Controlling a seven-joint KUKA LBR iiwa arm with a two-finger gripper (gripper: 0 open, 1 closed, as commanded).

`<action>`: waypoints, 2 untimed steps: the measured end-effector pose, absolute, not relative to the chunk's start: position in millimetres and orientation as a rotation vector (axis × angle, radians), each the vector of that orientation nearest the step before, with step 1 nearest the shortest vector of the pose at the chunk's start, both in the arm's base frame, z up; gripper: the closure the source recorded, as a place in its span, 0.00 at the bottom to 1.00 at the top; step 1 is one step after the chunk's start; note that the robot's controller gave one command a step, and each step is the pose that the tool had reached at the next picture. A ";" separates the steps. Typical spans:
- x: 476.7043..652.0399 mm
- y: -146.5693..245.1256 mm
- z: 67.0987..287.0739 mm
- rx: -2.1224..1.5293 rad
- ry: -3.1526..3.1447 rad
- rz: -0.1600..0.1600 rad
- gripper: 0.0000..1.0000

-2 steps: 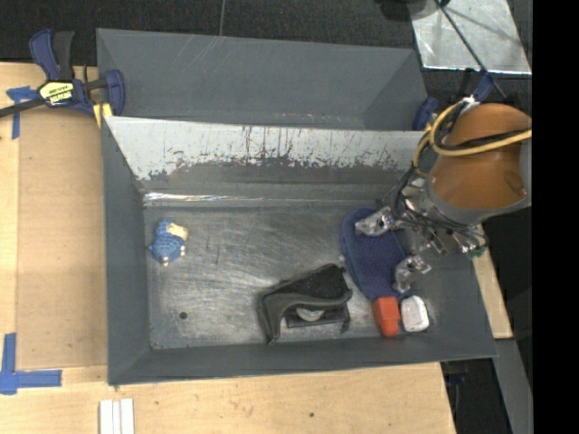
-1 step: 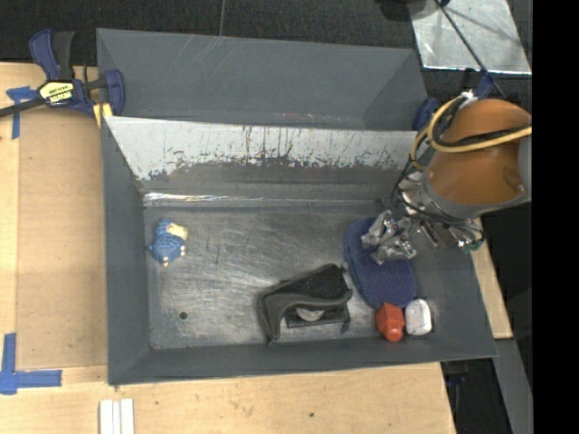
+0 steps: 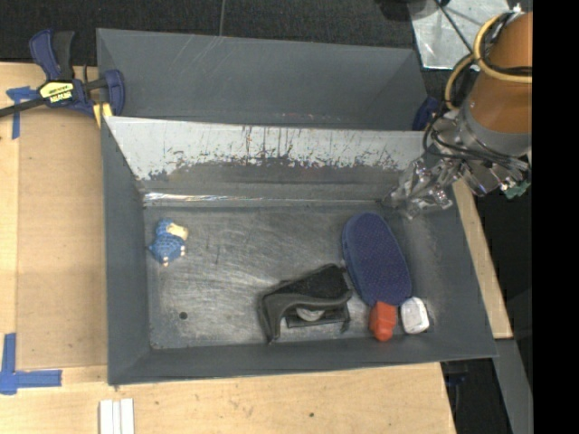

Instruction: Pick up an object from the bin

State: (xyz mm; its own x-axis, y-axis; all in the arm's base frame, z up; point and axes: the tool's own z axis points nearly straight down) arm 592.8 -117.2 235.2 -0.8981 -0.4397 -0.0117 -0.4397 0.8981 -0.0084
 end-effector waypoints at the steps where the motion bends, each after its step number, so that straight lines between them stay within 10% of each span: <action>1: 528.1 -122.9 226.8 -0.552 3.092 0.000 1.00; 2: 529.6 -122.9 227.0 -0.552 3.090 -0.001 0.00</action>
Offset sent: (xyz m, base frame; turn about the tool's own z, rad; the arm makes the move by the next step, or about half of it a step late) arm -0.0640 -0.0052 -0.0087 0.1005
